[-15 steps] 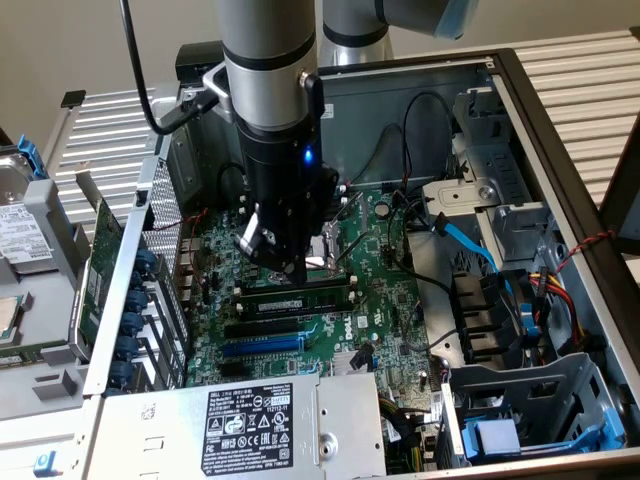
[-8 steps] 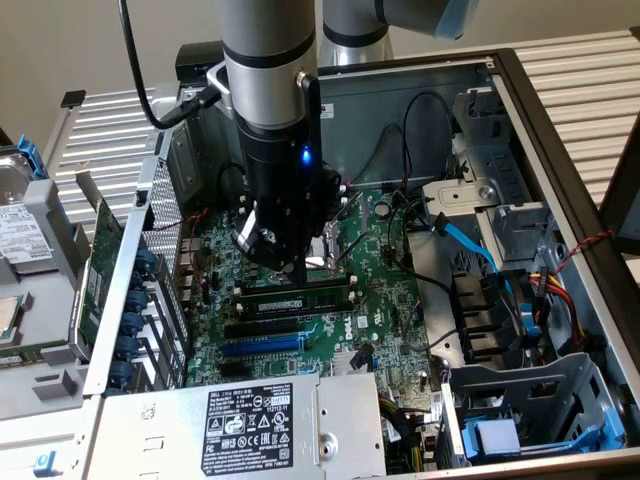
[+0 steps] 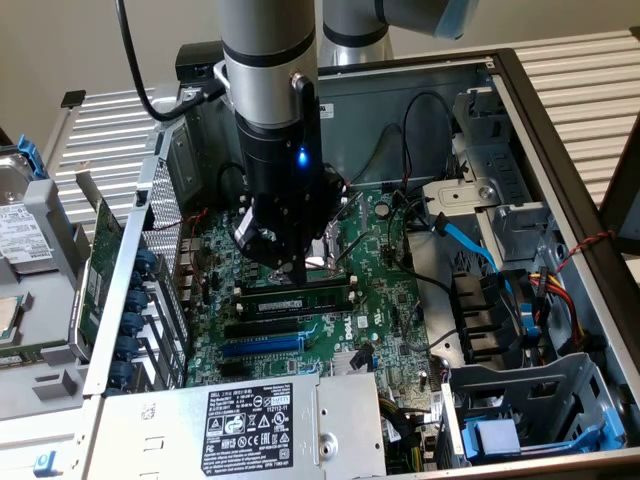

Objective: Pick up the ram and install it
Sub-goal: 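Press down the ram until it locks into place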

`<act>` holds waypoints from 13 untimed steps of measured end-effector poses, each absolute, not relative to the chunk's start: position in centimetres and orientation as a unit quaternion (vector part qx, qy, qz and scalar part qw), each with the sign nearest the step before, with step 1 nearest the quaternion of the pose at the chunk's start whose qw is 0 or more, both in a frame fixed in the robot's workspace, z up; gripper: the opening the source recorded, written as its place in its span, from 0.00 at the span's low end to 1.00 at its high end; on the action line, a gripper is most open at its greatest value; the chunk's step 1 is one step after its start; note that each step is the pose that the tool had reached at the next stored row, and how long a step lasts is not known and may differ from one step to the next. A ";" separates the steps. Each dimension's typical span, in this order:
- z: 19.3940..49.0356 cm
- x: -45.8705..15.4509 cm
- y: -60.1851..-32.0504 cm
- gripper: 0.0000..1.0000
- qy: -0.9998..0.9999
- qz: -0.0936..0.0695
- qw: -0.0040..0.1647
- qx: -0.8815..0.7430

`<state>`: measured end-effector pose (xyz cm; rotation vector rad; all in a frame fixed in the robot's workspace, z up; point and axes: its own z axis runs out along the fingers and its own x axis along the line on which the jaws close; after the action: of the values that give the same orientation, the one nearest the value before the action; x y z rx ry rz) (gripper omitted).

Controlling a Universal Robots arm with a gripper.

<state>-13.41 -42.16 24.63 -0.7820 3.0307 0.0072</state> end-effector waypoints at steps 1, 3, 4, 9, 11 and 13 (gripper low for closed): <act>24.6 -13.4 -42.2 0.11 0.970 0.002 0.006 -0.244; 24.6 -13.4 -42.2 0.11 0.973 0.002 0.006 -0.231; 24.6 -13.4 -42.2 0.11 0.974 0.002 0.006 -0.225; 24.6 -13.4 -42.2 0.11 0.981 0.002 0.006 -0.195; 24.6 -13.4 -42.2 0.11 0.983 0.002 0.006 -0.182; 24.6 -13.4 -42.2 0.11 0.986 0.002 0.006 -0.169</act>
<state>-13.41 -42.16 24.63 -0.5287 3.0847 0.0054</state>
